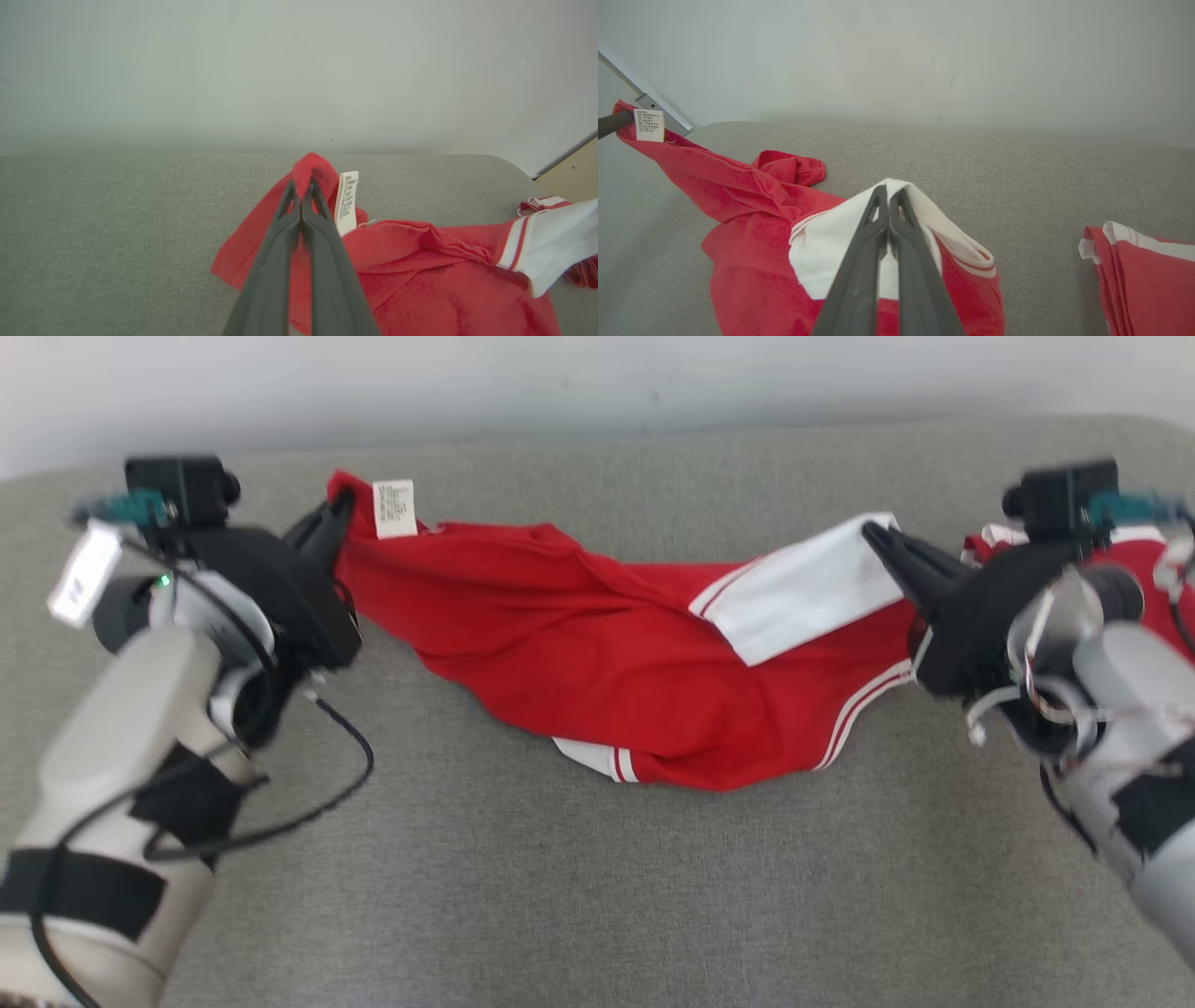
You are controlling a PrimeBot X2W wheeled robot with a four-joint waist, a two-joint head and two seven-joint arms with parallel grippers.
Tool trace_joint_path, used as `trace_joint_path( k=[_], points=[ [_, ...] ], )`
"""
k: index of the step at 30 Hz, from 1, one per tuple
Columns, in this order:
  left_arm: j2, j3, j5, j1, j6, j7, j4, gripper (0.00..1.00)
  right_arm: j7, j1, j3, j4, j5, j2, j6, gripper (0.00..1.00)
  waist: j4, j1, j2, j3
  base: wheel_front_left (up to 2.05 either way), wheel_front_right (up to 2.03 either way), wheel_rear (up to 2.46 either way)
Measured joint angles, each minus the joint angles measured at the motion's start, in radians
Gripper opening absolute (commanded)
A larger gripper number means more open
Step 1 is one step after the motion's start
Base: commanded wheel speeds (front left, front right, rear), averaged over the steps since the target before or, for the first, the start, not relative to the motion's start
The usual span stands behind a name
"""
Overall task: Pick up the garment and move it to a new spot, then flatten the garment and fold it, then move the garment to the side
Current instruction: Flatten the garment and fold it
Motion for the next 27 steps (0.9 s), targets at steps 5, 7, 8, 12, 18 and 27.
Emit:
trace_joint_path(
  k=[5, 7, 8, 12, 18, 27],
  points=[
    [0.012, -0.001, 0.008, -0.177, 0.001, 0.137, 0.071, 0.0, 0.123, -0.244, 0.006, 0.118, 0.014, 0.04, 0.0, 0.0, -0.013, 0.0002, 0.0001, 0.06, 0.0, 0.0, 0.0],
    [0.026, -0.006, 0.051, -0.295, 0.027, 0.143, 0.075, 0.0, 0.116, -0.394, -0.032, 0.152, 0.0, 0.054, -0.018, 0.0, -0.017, 0.0002, 0.0002, 0.087, 0.0, 0.0, 0.0],
    [0.03, -0.001, 0.091, -0.371, 0.056, 0.106, 0.06, 0.0, 0.08, -0.478, -0.064, 0.155, -0.016, 0.057, -0.03, 0.0, -0.019, 0.0003, 0.0002, 0.1, 0.0, 0.0, 0.0],
    [0.013, 0.071, 0.146, -0.61, 0.105, -0.125, -0.072, 0.0, -0.162, -0.716, -0.15, 0.099, -0.087, 0.06, -0.018, 0.0, -0.018, -0.0001, -0.0001, 0.152, 0.0, 0.0, 0.0],
    [0.011, 0.106, 0.115, -0.329, 0.134, -0.292, -0.094, 0.0, -0.348, -0.48, -0.054, 0.097, -0.152, 0.07, 0.019, 0.0, 0.002, 0.0008, 0.0004, 0.175, 0.0, 0.0, 0.0],
    [0.037, 0.078, 0.043, 0.183, 0.114, -0.274, -0.119, 0.0, -0.372, 0.036, 0.016, 0.092, -0.051, 0.026, 0.019, 0.0, 0.018, -0.0001, 0.0002, 0.078, 0.0, 0.0, 0.0]
  ],
)
